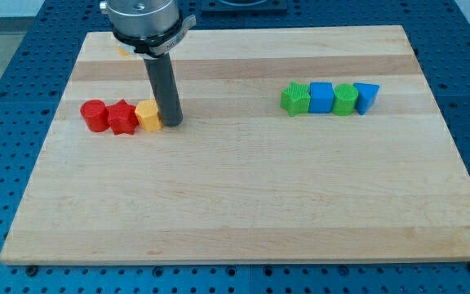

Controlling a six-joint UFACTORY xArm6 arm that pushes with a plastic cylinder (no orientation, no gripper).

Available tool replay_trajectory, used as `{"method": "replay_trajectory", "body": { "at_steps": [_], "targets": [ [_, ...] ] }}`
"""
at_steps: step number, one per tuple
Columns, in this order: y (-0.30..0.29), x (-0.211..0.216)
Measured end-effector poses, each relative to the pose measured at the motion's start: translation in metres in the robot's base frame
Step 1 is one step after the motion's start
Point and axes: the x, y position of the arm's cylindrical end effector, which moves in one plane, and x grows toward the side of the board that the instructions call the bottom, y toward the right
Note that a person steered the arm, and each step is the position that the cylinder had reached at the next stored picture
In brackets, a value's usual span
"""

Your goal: Slide the yellow heart towards yellow hexagon

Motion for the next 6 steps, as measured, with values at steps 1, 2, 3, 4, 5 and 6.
{"method": "replay_trajectory", "body": {
  "at_steps": [1, 2, 3, 4, 5, 6],
  "targets": [
    [0.0, 0.0],
    [0.014, -0.023],
    [0.019, -0.061],
    [-0.027, -0.077],
    [-0.092, -0.084],
    [-0.148, -0.091]
  ]
}}
